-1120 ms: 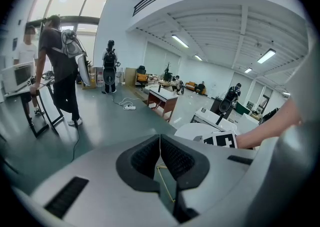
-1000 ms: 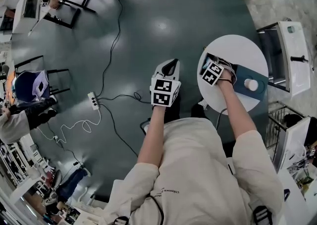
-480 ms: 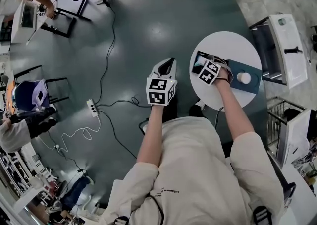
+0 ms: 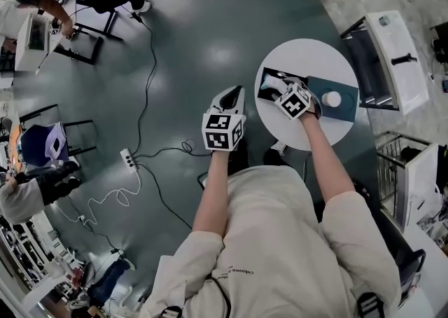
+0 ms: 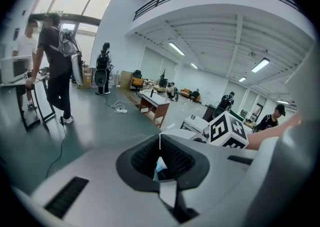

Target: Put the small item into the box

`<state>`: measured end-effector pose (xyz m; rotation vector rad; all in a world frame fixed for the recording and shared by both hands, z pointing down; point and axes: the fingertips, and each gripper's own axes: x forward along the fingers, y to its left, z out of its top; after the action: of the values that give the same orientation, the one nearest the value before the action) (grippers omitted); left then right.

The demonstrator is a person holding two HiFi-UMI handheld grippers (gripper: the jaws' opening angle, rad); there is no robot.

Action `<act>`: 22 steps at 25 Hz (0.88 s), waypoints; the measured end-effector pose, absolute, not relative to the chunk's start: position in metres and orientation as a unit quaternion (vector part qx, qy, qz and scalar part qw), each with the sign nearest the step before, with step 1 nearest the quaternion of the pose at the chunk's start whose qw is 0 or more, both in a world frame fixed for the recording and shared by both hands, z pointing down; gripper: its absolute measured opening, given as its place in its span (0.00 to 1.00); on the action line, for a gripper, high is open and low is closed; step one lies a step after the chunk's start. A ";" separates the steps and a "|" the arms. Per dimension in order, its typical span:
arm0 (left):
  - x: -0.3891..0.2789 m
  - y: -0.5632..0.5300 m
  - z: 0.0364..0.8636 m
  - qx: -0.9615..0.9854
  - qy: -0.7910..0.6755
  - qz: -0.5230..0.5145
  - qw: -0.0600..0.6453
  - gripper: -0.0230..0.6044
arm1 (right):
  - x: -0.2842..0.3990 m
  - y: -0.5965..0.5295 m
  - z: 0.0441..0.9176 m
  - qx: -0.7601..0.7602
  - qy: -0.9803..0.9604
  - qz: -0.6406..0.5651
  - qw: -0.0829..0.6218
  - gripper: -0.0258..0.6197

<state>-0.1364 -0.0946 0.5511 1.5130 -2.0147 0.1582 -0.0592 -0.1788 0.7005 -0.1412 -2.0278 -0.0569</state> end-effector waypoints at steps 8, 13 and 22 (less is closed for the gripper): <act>-0.107 -0.088 0.551 0.559 -0.770 0.048 0.304 0.07 | -0.032 -0.177 0.665 -0.012 -0.894 0.051 0.444 0.43; -0.099 -0.082 0.552 0.549 -0.778 0.044 0.303 0.07 | -0.016 -0.174 0.642 0.011 -0.919 0.091 0.385 0.43; -0.072 -0.075 0.574 0.541 -0.779 0.039 0.314 0.07 | 0.025 -0.185 0.616 0.089 -0.935 0.191 0.286 0.42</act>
<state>-0.0720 -0.0750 0.5744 1.4253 -2.0543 0.1026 0.0247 -0.1848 0.6158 0.2385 -2.4987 0.5110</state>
